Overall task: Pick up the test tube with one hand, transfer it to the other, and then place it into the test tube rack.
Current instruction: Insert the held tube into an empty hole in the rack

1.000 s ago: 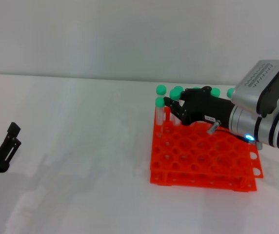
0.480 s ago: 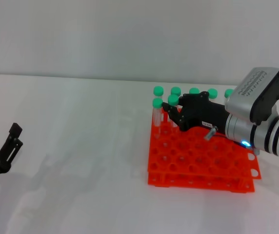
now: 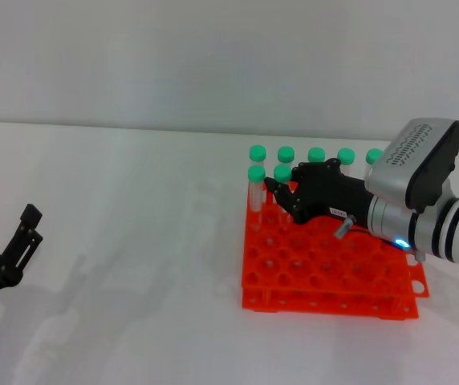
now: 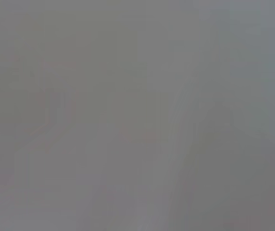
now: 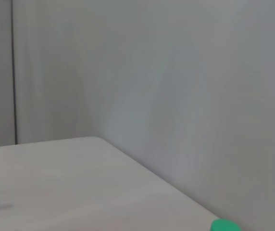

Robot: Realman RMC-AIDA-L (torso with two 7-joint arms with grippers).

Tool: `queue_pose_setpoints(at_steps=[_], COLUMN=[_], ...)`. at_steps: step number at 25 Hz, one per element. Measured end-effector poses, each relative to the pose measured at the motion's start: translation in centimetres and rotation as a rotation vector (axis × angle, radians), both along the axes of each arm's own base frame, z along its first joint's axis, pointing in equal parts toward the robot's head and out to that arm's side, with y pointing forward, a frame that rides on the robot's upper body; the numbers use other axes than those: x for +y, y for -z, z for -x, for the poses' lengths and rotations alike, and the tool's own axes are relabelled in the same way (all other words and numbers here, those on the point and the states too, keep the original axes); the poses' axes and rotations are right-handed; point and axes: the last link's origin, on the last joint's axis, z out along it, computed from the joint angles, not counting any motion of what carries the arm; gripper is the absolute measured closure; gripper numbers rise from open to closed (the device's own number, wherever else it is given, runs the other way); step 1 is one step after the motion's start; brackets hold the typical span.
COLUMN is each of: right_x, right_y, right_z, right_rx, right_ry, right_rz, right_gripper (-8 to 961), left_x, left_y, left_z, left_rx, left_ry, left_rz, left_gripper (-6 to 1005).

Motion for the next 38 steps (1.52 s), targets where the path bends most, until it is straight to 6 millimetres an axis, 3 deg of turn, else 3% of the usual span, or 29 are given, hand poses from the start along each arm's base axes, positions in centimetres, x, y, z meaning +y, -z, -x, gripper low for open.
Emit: queue_pose_setpoints(at_steps=[20,25,36,38], right_x=[-0.21,-0.21,-0.39,-0.50], right_y=[0.96,0.94,0.90,0.90], right_z=[0.05,0.34,0.72,0.48], right_rx=[-0.065,-0.059,-0.041,-0.040], right_ry=[-0.008,-0.013,-0.021,-0.016], right_rz=[0.016,0.015,0.015,0.015], right_gripper=[747,530,303,304], left_x=[0.42,0.50,0.54,0.61], left_y=[-0.04,-0.06,-0.29,-0.38], left_z=[-0.29,-0.33,-0.23,-0.25], left_rx=[-0.007,-0.007,-0.005,-0.004], left_ry=[0.013,0.015,0.013,0.015], left_rz=[0.002,0.001,-0.006,-0.009], left_gripper=[221,221,220,220])
